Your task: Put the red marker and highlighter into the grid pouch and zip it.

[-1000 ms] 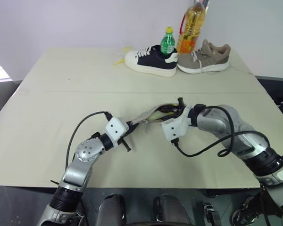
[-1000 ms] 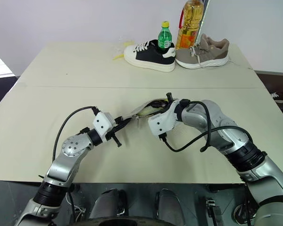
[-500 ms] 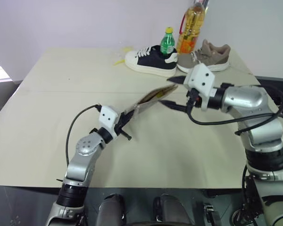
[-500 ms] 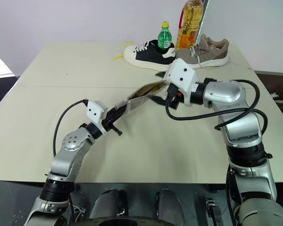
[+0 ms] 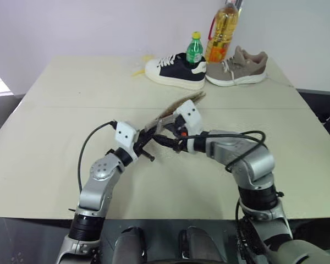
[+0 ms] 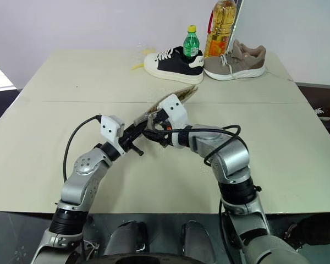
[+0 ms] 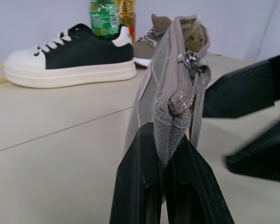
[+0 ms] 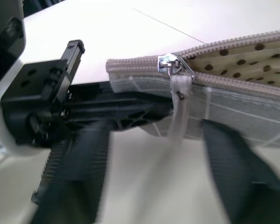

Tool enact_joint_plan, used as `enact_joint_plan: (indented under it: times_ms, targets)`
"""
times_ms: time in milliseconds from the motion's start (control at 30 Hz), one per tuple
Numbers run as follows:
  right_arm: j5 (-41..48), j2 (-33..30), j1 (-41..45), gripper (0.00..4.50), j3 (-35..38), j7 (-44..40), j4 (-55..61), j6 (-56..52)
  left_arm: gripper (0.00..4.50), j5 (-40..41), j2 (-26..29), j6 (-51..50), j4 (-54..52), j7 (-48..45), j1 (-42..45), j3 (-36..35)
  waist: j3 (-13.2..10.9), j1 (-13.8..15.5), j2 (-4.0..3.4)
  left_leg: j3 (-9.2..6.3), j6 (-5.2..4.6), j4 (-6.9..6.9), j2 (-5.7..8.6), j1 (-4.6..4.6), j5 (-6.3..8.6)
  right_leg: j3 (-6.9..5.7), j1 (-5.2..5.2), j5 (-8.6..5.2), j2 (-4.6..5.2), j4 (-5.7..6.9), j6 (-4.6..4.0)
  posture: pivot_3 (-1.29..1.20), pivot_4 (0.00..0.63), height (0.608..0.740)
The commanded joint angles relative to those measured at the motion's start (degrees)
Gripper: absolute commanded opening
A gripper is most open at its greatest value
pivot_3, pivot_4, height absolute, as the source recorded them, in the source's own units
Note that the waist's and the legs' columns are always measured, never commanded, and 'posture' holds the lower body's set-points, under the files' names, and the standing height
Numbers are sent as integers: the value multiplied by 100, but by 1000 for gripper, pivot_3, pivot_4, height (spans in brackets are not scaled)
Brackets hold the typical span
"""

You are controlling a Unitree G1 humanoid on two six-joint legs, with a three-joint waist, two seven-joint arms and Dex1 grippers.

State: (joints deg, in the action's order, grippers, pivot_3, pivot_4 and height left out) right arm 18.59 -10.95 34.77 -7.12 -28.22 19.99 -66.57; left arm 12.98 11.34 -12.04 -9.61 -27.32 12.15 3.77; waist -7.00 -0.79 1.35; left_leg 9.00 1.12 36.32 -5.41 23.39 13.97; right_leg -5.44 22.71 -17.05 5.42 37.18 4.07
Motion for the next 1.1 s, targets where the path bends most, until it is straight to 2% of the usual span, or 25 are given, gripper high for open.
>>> enact_joint_plan:
  times_ms: [33, 67, 100, 300, 467, 600, 800, 867, 967, 1100]
  targets:
    - [165, 44, 250, 765, 272, 123, 24, 21, 0, 26, 16, 68, -268, 21, 28, -7, 0, -1, 0, 0, 0, 0, 1, 1, 0, 0, 0, 0, 1, -1, 0, 0, 150, 705]
    - [192, 36, 272, 206, 296, 137, 11, 14, 0, 22, 21, 71, -278, 23, 14, -2, 0, -6, 0, 0, 0, 0, 1, 1, 0, 0, 0, 0, 1, -2, 0, 0, 150, 705]
    - [216, 21, 287, 51, 311, 150, 1, 9, 0, 18, 24, 75, -285, 27, 3, 1, 0, -8, 0, 0, 0, -1, 1, 1, 0, 0, 0, 0, 1, -2, 0, 0, 150, 705]
    - [208, -386, 407, 51, 406, 169, -49, 113, 0, -22, 117, 131, -274, 19, -28, -30, 0, -21, 0, 0, 0, -6, 0, 0, 0, 0, 3, 0, -2, -2, 0, 0, 150, 705]
    - [-277, -1684, 469, 51, 129, -145, -203, 832, 0, -311, 540, 370, -257, -167, -186, 9, 0, -3, 0, 1, 0, -8, 2, 0, 1, 0, 4, 0, 2, -7, 0, 0, 150, 705]
    - [-855, -2785, 729, 51, 280, -186, -1144, 1576, 0, -350, 1031, 586, -334, -447, -567, -125, -2, -18, -2, 8, -1, -12, 2, 0, 1, 0, 7, 0, 5, -11, 0, 0, 150, 705]
    - [-955, -3128, 647, 51, 118, -512, -1514, 2022, 0, -264, 1213, 650, -456, -584, -758, -140, -4, -32, -5, 10, -1, -18, -7, -3, 1, 1, 10, -1, -2, -10, -1, 0, 150, 705]
    - [-950, -3322, 372, 51, -120, -948, -1279, 2238, 0, -137, 1281, 525, -530, -733, -819, -64, -4, -26, -5, 10, -1, -17, -9, -3, 1, 1, 10, -1, -1, -11, -1, 0, 150, 705]
    - [-651, -3537, -170, 926, -130, -1652, -1069, 2375, 1039, 32, 1473, 183, -773, -987, -1053, 6, -3, -23, -4, 8, -1, -19, -18, -3, 1, 0, 8, -1, -2, -13, 0, 0, 150, 705]
    - [-771, -3593, -497, 2922, 107, -1715, -1390, 2825, 3013, 66, 1744, -87, -1046, -1033, -1430, -188, -14, -17, -17, 10, -1, -18, -17, -2, 1, 0, 9, -1, 5, -13, 0, 0, 150, 705]
